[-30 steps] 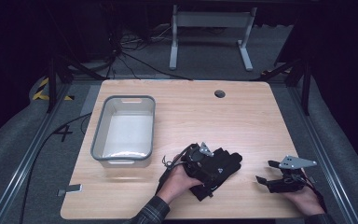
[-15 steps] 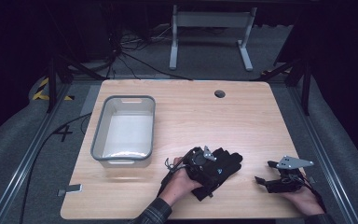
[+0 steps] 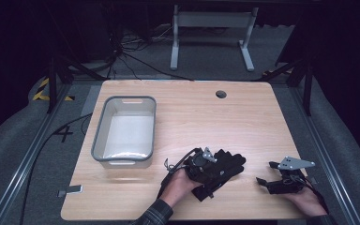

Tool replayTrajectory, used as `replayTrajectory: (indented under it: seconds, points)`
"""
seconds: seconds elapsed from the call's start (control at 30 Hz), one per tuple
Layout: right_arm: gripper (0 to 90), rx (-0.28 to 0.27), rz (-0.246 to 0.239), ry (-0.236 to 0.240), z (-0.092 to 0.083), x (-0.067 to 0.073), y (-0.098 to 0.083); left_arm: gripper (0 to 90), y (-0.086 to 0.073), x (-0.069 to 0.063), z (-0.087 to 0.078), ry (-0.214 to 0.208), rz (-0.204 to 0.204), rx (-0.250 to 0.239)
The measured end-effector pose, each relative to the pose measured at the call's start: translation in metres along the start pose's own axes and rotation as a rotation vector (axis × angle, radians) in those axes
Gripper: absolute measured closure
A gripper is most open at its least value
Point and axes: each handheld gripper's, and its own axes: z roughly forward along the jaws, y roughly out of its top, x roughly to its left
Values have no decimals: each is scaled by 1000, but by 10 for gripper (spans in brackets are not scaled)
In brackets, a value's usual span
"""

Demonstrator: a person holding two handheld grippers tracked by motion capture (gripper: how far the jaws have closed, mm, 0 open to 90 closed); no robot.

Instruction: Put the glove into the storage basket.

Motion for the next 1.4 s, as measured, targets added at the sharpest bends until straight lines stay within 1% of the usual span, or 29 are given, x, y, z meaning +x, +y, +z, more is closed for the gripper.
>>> replayTrajectory:
  seconds: [0.03,0.1,0.17,0.23,0.27,0.33,0.4,0.43,0.5,0.57,0.6,0.63,0.7,0.8,0.9,1.0,1.07,1.13,1.4]
  points:
    - [137,0,0,0,0,0,0,650,0,0,-1,-9,-7,7]
    - [137,0,0,0,0,0,0,675,0,1,-1,-11,4,-1]
    - [137,0,0,0,0,0,0,687,1,3,-2,-33,-13,-5]
    - [137,0,0,0,0,0,0,692,1,6,-4,-56,-42,-10]
    - [137,0,0,0,0,0,0,694,1,7,-5,-61,-47,-11]
    - [137,0,1,0,0,0,0,695,3,7,-9,-72,-49,-7]
    - [137,1,2,1,0,0,0,696,6,6,-14,-80,-57,-22]
    - [137,1,2,1,0,0,0,696,6,6,-14,-80,-57,-22]
    - [137,1,1,0,0,0,0,696,8,5,-19,-85,-65,-24]
    - [137,1,2,0,0,0,0,696,9,5,-22,-87,-65,-35]
    - [137,1,1,0,0,0,0,696,9,5,-23,-95,-74,-38]
    - [137,1,2,0,0,0,0,697,9,6,-25,-97,-77,-31]
    - [137,1,1,1,0,0,0,697,10,6,-28,-93,-76,-29]
    - [137,1,1,0,0,0,0,697,12,7,-33,-95,-83,-42]
    - [137,1,2,1,0,0,0,697,13,8,-40,-87,-85,-48]
    - [138,0,2,1,0,0,0,697,12,11,-46,-95,-103,-66]
    - [138,0,3,1,0,0,0,697,12,12,-50,-84,-103,-58]
    - [138,0,3,1,0,0,0,697,12,14,-56,-79,-104,-66]
    - [139,0,3,1,0,0,0,697,15,18,-72,-61,-105,-68]
